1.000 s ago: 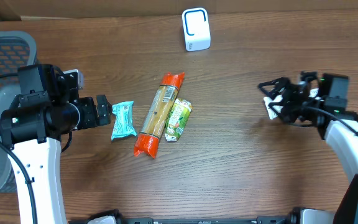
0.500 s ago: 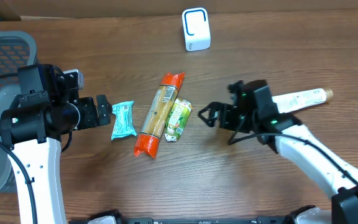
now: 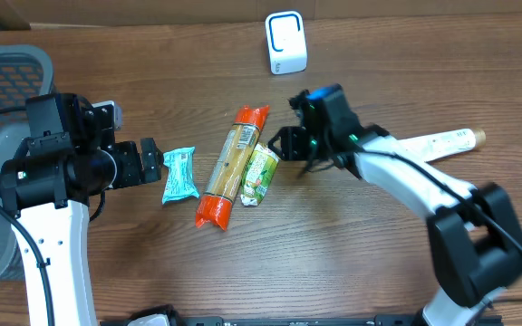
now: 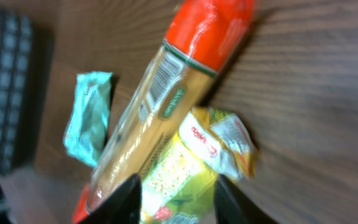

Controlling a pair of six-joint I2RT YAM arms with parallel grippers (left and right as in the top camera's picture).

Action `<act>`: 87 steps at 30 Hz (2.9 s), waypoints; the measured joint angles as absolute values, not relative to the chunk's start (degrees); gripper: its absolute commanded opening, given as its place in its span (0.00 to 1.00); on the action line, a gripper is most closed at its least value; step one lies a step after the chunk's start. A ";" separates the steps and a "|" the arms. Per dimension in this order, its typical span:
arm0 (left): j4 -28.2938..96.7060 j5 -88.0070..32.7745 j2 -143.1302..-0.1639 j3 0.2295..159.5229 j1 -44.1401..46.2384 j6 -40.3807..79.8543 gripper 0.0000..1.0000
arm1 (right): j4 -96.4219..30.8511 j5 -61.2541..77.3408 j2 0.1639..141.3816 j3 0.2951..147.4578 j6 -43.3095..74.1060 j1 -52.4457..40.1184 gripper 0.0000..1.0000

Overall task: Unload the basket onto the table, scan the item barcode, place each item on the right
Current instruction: 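Reach the right gripper to the green tea pack in the center, then grasp the green tea pack with the right gripper and lift it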

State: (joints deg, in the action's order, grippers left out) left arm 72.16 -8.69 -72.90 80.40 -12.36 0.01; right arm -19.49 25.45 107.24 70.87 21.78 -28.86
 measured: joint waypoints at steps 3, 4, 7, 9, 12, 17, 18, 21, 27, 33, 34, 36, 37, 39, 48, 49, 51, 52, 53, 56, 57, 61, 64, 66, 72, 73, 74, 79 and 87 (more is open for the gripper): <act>72.18 -8.69 -72.90 80.40 -12.36 0.01 1.00 | -20.75 26.15 110.28 75.20 18.98 -30.00 0.05; 72.20 -8.69 -72.90 80.40 -12.36 0.01 1.00 | -20.60 26.17 110.63 75.61 18.52 -30.35 0.04; 72.20 -8.71 -72.90 80.40 -12.36 0.01 1.00 | -20.58 25.71 111.72 76.14 17.61 -31.75 0.04; 72.20 -8.69 -72.90 80.40 -12.36 0.01 1.00 | -20.60 25.19 112.95 76.18 17.32 -32.67 0.04; 72.20 -8.69 -72.90 80.40 -12.36 0.01 0.99 | -20.62 24.16 115.77 76.18 17.82 -33.80 0.04; 72.18 -8.69 -72.90 80.40 -12.36 0.01 0.99 | -23.35 23.00 117.93 76.90 22.31 -33.23 0.04; 72.20 -8.71 -72.90 80.40 -12.36 0.01 1.00 | -24.82 22.20 117.93 77.43 24.40 -32.93 0.04; 72.20 -8.71 -72.90 80.40 -12.36 0.01 0.99 | -28.53 21.08 117.93 78.28 28.99 -31.79 0.04; 72.20 -8.69 -72.90 80.40 -12.36 0.01 1.00 | -39.92 20.80 117.56 80.95 35.40 -26.98 0.18; 72.20 -8.69 -72.90 80.40 -12.36 0.01 0.99 | -57.41 20.53 117.49 84.33 33.50 -22.26 0.31; 72.20 -8.71 -72.90 80.40 -12.36 0.01 1.00 | -60.75 20.38 117.56 85.23 30.83 -21.93 0.42; 72.20 -8.71 -72.90 80.40 -12.36 0.01 0.99 | -66.89 19.73 117.67 87.07 24.12 -21.85 0.52; 72.18 -8.69 -72.90 80.40 -12.36 0.01 1.00 | -69.84 19.35 117.78 88.20 20.34 -21.89 0.57; 72.20 -8.69 -72.90 80.40 -12.36 0.01 1.00 | -73.41 17.87 117.78 90.78 13.08 -22.02 0.61; 72.20 -8.69 -72.90 80.40 -12.36 0.01 1.00 | -73.91 10.24 117.78 92.33 -12.78 -22.17 0.81; 72.20 -8.69 -72.90 80.40 -12.36 0.01 1.00 | -73.54 10.22 117.78 91.64 -14.41 -22.17 0.81; 72.18 -8.69 -72.90 80.40 -12.36 0.01 1.00 | -71.70 10.28 117.78 89.52 -17.39 -22.22 0.82; 72.20 -8.69 -72.90 80.40 -12.36 0.01 1.00 | -70.32 10.35 117.78 88.12 -18.74 -22.26 0.83; 72.20 -8.69 -72.90 80.40 -12.36 0.01 1.00 | -69.38 10.39 117.78 86.94 -19.75 -22.28 0.84; 72.20 -8.69 -72.90 80.40 -12.36 0.01 1.00 | -65.98 11.03 117.78 83.37 -22.11 -22.33 0.83; 72.20 -8.71 -72.90 80.40 -12.36 0.01 1.00 | -65.47 11.18 117.78 82.87 -22.50 -22.33 0.82; 72.20 -8.71 -72.90 80.40 -12.36 0.01 1.00 | -63.79 12.21 117.75 80.97 -24.32 -22.39 0.61; 72.20 -8.69 -72.90 80.40 -12.36 0.01 0.99 | -63.79 13.65 117.75 80.82 -24.69 -22.33 0.26; 72.20 -8.69 -72.90 80.40 -12.36 0.01 1.00 | -63.77 15.99 117.75 80.64 -24.64 -22.28 0.21; 72.18 -8.69 -72.90 80.40 -12.36 0.01 1.00 | -61.12 25.87 117.75 80.07 -19.86 -22.35 0.04; 72.23 -8.71 -72.90 80.40 -12.36 0.01 0.99 | -59.88 27.22 117.75 80.05 -17.10 -22.50 0.04; 72.18 -8.69 -72.90 80.40 -12.36 0.01 1.00 | -58.87 28.05 117.78 80.05 -14.68 -22.55 0.04; 72.20 -8.69 -72.90 80.40 -12.36 0.01 1.00 | -54.15 29.71 117.82 80.01 2.66 -22.59 0.04; 72.20 -8.71 -72.90 80.40 -12.36 0.01 0.99 | -50.63 29.61 117.82 80.01 16.91 -22.59 0.56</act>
